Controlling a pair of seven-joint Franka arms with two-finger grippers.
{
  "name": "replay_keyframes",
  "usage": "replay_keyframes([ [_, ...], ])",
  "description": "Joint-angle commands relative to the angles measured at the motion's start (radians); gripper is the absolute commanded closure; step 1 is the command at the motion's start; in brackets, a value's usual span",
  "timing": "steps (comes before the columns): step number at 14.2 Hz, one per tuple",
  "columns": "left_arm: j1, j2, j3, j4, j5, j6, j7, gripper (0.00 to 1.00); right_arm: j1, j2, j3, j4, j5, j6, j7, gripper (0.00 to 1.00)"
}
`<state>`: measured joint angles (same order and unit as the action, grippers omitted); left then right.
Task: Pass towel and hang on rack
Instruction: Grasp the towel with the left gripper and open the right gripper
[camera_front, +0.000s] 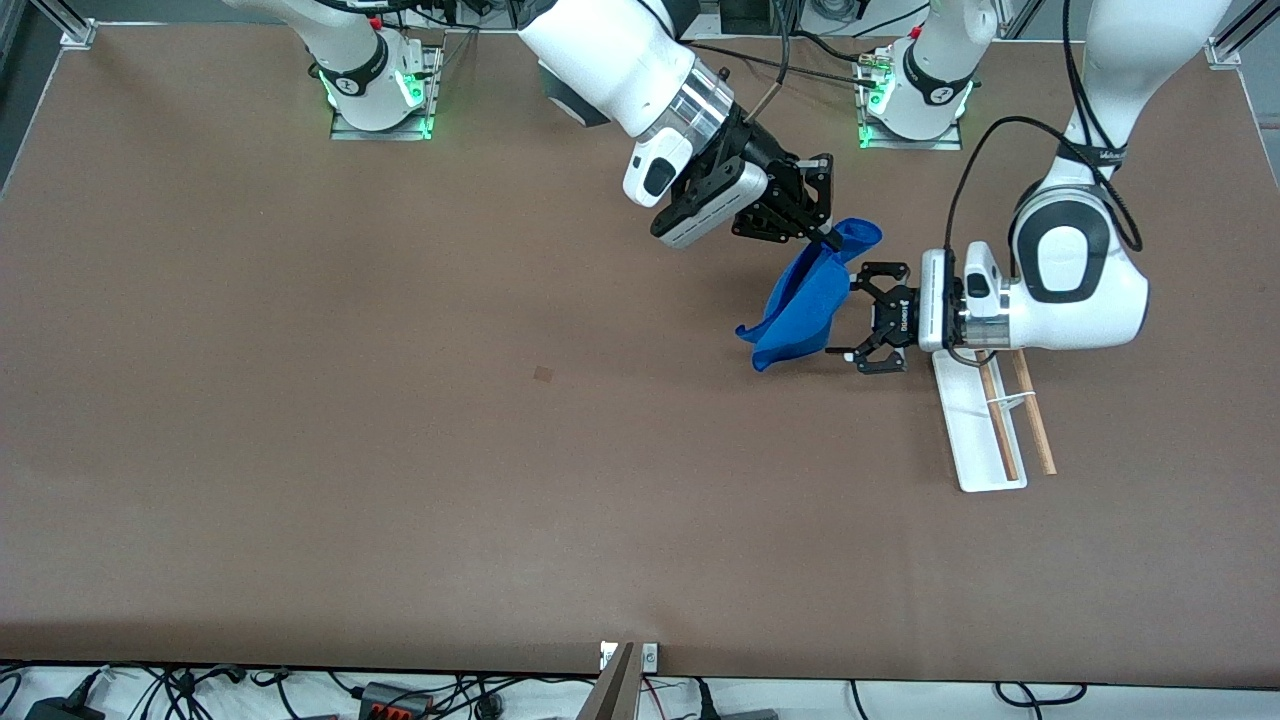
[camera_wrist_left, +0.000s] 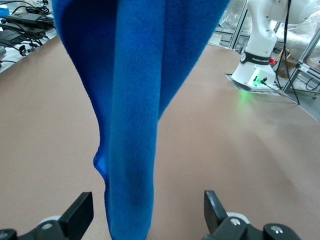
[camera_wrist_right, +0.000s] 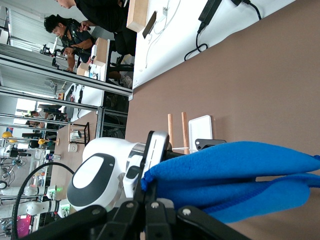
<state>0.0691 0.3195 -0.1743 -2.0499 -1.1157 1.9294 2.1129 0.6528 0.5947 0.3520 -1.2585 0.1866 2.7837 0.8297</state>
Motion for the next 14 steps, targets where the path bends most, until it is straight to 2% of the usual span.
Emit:
replay_keyframes([
  [1, 0.006, -0.005, -0.028, -0.026, -0.044, 0.045, 0.027, 0.03, 0.007, 0.0, -0.004, -0.007, -0.016, 0.03, 0.009, 1.0],
  [6, -0.018, 0.026, -0.057, -0.019, -0.096, 0.102, 0.033, 0.07, 0.007, 0.0, -0.004, -0.009, -0.018, 0.036, 0.009, 1.0],
  [8, -0.041, 0.026, -0.059, -0.013, -0.11, 0.154, 0.033, 0.15, 0.007, 0.001, -0.004, -0.01, -0.018, 0.039, 0.009, 1.0],
  [9, -0.051, 0.035, -0.059, 0.005, -0.111, 0.158, 0.033, 0.35, 0.007, 0.0, -0.004, -0.016, -0.018, 0.039, 0.008, 1.0],
  [10, -0.051, 0.045, -0.059, 0.011, -0.111, 0.157, 0.032, 0.6, 0.007, 0.0, -0.004, -0.019, -0.018, 0.04, 0.008, 1.0],
  [11, -0.051, 0.049, -0.059, 0.011, -0.125, 0.157, 0.032, 0.78, 0.007, 0.0, -0.004, -0.021, -0.016, 0.04, 0.008, 1.0],
  [12, -0.051, 0.049, -0.059, 0.011, -0.13, 0.157, 0.029, 0.91, 0.007, 0.0, -0.004, -0.021, -0.018, 0.04, 0.008, 1.0],
  [13, -0.049, 0.049, -0.059, 0.011, -0.13, 0.155, 0.019, 0.99, 0.007, 0.0, -0.004, -0.021, -0.016, 0.04, 0.008, 1.0],
  [14, -0.049, 0.049, -0.057, 0.011, -0.13, 0.157, 0.015, 0.99, 0.005, 0.0, -0.004, -0.021, -0.018, 0.04, 0.008, 1.0],
])
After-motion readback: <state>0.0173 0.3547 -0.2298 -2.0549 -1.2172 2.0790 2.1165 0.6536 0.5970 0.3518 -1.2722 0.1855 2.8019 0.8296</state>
